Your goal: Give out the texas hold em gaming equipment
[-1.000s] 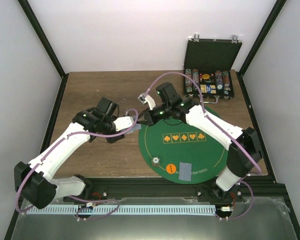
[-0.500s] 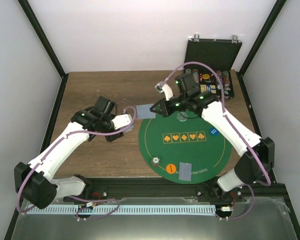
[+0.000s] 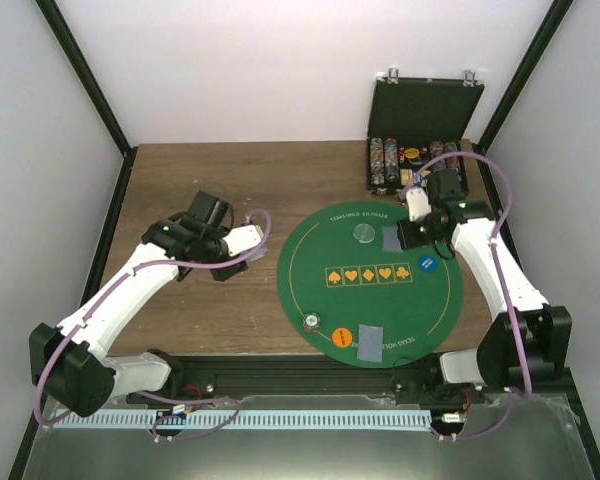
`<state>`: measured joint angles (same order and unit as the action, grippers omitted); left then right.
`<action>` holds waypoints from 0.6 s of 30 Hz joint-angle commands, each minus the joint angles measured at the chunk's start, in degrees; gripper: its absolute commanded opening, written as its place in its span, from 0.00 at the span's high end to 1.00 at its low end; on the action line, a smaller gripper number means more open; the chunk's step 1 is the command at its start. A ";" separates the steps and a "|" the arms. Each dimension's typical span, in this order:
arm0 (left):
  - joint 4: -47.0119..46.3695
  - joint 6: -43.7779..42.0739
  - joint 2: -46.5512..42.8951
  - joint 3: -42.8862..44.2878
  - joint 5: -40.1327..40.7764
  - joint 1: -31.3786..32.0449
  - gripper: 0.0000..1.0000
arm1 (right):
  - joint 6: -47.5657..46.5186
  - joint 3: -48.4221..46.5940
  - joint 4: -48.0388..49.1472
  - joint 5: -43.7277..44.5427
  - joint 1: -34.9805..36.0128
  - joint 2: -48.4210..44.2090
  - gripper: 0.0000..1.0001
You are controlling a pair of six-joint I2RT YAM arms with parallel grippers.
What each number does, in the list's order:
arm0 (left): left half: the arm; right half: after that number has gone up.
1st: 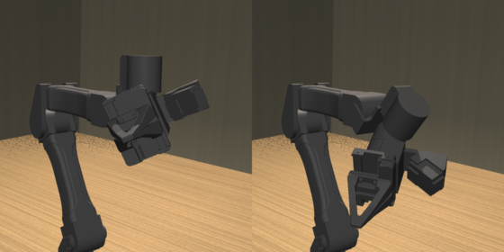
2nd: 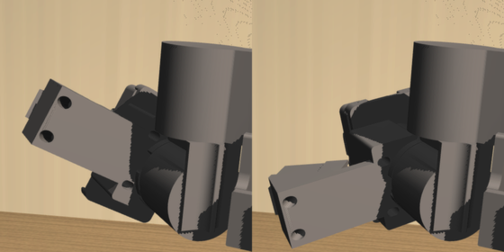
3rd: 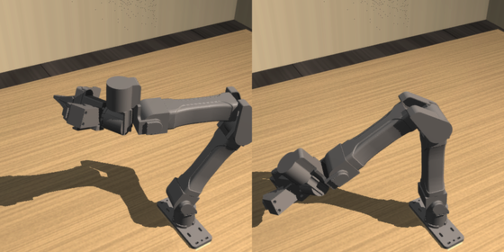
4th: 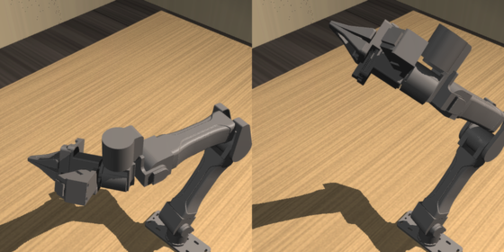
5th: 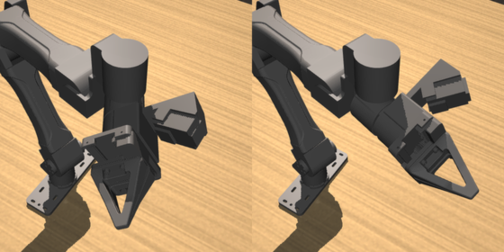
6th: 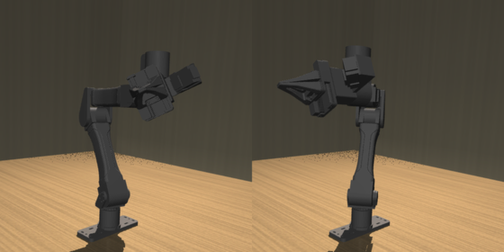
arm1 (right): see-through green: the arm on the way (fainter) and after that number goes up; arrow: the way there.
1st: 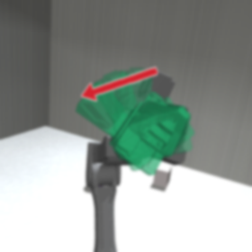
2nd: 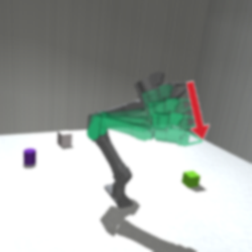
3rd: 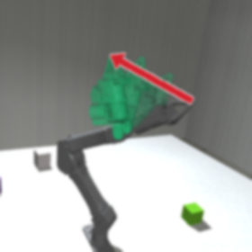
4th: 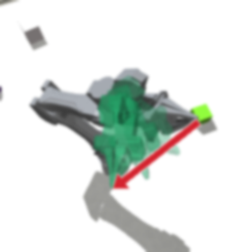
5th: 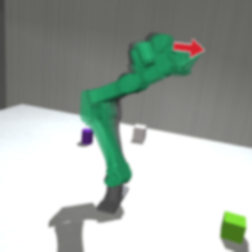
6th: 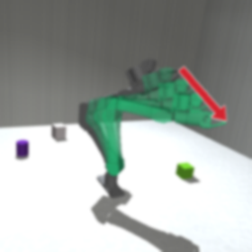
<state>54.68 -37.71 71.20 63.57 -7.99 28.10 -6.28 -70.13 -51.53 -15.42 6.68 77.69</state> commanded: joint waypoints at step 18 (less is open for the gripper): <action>-2.73 -1.40 1.04 0.24 -1.50 0.31 0.45 | -19.64 23.34 2.89 31.90 0.16 3.89 0.99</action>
<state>53.10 -38.46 71.94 63.57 -8.27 28.12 -22.48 -46.28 -50.83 9.72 6.79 78.70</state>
